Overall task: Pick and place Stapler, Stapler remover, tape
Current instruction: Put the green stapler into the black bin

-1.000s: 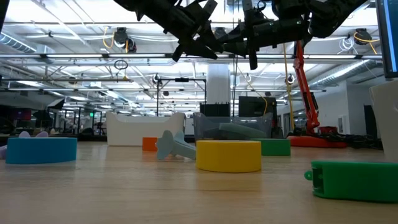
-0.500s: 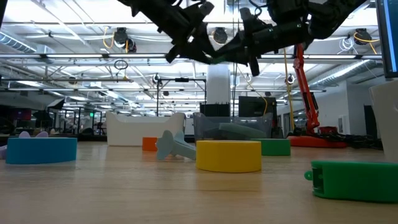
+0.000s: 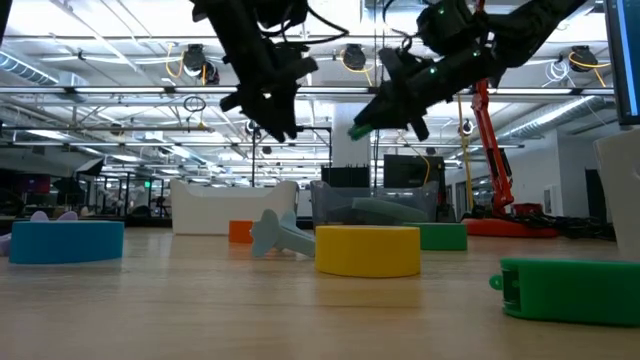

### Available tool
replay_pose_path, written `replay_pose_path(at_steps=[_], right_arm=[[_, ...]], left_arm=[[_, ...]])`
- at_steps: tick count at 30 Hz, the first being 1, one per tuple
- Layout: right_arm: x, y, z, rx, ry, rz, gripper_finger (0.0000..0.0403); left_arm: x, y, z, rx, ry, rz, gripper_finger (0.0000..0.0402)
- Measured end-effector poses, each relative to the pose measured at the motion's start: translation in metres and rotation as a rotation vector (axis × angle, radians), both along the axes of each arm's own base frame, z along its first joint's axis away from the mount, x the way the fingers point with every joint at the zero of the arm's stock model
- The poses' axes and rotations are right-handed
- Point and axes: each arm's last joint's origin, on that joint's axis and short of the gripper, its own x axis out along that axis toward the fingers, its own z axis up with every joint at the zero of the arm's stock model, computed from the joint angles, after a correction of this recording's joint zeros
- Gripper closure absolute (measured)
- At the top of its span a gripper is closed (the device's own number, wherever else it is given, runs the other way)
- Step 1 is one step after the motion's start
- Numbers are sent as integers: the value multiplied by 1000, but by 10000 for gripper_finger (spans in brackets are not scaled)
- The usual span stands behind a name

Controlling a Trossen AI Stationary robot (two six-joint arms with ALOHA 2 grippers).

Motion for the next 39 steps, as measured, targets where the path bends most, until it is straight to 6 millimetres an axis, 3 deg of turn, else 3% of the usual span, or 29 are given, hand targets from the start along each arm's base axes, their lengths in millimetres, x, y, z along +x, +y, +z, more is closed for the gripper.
replay_pose_path(at_steps=[10,16,24,31,34,39], right_arm=[[19,-3,-29,46,26,38,336],[22,-19,-40,57,50,8,336],[49,-39,-41,50,105,50,335],[51,-52,-44,32,176,37,336],[47,-59,-46,31,196,0,335],[47,-66,-58,57,223,-24,334]], left_arm=[[-11,29,4,23,29,14,273],[-17,47,10,18,-2,-49,273],[-29,67,5,-10,-84,-94,273],[-79,52,9,26,-310,-14,273],[-105,37,12,32,-413,-6,273],[-131,11,18,79,-567,-68,273]])
